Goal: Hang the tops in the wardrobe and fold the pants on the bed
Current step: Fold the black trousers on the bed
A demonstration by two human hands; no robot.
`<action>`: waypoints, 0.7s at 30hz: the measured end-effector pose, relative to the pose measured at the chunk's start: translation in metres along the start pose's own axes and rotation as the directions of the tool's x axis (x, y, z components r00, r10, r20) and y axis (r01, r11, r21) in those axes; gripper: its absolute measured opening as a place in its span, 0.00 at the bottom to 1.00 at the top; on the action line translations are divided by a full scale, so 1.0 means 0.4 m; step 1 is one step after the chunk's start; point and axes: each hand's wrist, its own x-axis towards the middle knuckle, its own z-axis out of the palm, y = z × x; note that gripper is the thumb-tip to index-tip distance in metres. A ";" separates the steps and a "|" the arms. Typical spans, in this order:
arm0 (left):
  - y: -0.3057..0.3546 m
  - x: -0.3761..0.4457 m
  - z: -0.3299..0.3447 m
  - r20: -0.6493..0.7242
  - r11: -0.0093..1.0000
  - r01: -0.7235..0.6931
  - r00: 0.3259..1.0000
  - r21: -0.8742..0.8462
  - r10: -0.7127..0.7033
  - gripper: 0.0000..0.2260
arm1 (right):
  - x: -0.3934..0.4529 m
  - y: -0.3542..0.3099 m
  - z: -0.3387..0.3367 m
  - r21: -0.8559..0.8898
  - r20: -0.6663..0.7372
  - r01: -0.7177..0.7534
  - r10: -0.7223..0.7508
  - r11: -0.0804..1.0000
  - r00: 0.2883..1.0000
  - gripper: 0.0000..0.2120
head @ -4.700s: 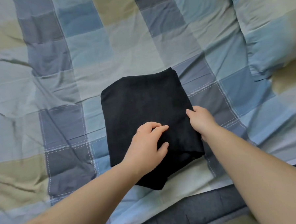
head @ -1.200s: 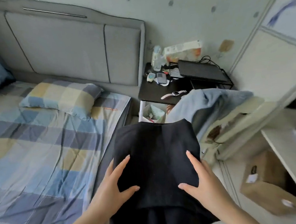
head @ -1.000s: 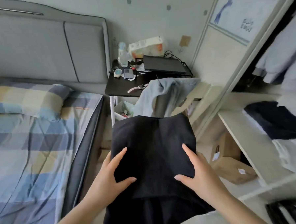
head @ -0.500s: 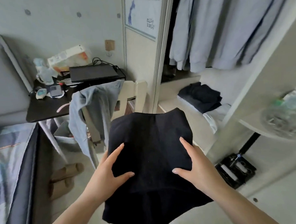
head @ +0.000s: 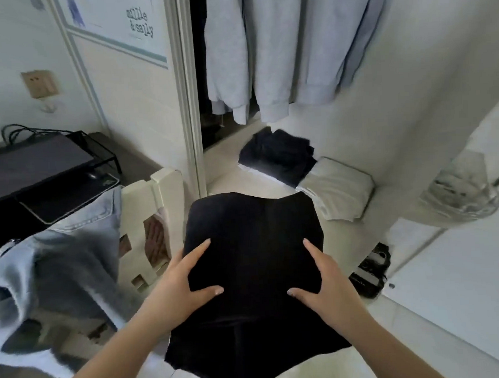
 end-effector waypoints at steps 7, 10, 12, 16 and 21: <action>-0.050 0.286 -0.003 0.166 0.999 -0.035 0.985 -0.008 0.036 0.39 | 0.182 0.013 0.008 0.028 -0.076 -0.155 0.157 0.987 0.985 0.45; -0.049 0.428 0.030 0.209 0.997 -0.062 0.975 -0.047 0.071 0.37 | 0.283 0.049 -0.002 0.080 -0.129 -0.209 0.218 0.975 0.967 0.45; -0.041 0.527 0.068 0.222 0.995 -0.093 0.970 -0.047 0.101 0.37 | 0.357 0.086 -0.018 0.125 -0.142 -0.234 0.251 0.964 0.958 0.44; -0.009 0.713 0.143 0.284 0.991 -0.129 0.952 0.024 0.117 0.37 | 0.495 0.167 -0.046 0.170 -0.175 -0.305 0.333 0.937 0.926 0.45; 0.050 0.936 0.225 0.416 0.985 -0.167 0.900 0.052 0.131 0.36 | 0.617 0.280 -0.074 0.199 -0.197 -0.397 0.434 0.896 0.879 0.45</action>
